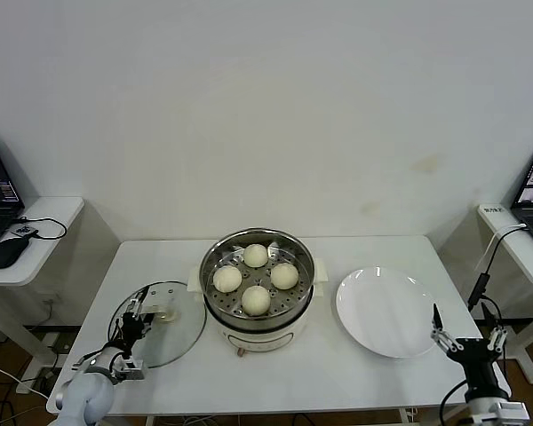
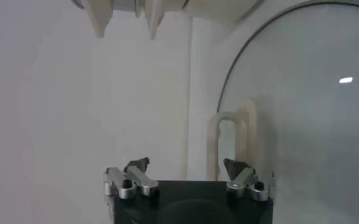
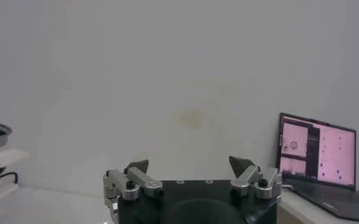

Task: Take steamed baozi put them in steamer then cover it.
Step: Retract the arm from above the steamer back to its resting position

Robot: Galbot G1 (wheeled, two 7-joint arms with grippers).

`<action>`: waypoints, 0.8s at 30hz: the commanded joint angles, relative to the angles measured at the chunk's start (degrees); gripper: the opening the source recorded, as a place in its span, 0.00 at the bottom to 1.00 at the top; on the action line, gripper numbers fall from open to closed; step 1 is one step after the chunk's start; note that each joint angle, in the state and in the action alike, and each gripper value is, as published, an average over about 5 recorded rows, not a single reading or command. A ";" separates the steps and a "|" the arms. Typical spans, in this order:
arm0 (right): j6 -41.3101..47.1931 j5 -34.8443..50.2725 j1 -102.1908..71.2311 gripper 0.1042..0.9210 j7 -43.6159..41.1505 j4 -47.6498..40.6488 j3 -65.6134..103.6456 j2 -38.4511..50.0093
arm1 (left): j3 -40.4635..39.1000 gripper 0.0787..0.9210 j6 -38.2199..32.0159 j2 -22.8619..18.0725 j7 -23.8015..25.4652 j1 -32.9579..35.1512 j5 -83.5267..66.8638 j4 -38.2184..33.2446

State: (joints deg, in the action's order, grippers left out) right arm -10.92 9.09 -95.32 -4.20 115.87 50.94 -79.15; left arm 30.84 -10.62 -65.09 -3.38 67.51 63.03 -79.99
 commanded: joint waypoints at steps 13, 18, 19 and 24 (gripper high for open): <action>-0.06 -0.41 -0.03 0.88 -0.51 -0.54 -1.05 -0.08 | -1.04 0.21 0.64 -1.00 -0.85 -1.30 0.12 4.29; -0.09 -0.51 -0.03 0.88 -0.59 -0.57 -1.19 -0.14 | -0.44 0.09 0.64 -1.13 -3.02 -0.43 0.51 2.22; -0.09 -0.55 -0.03 0.88 -0.60 -0.56 -1.21 -0.16 | -0.17 0.08 0.71 -1.16 -3.66 -0.09 0.85 1.38; -0.18 -0.78 -0.15 0.88 -0.62 -0.41 -1.23 -0.31 | 2.14 0.07 2.28 -1.32 -6.36 2.63 3.52 -4.89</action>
State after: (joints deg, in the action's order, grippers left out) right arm -11.03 8.44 -95.37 -4.81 115.32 49.75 -79.39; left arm 31.08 -9.54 -66.33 -6.25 67.70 64.27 -78.93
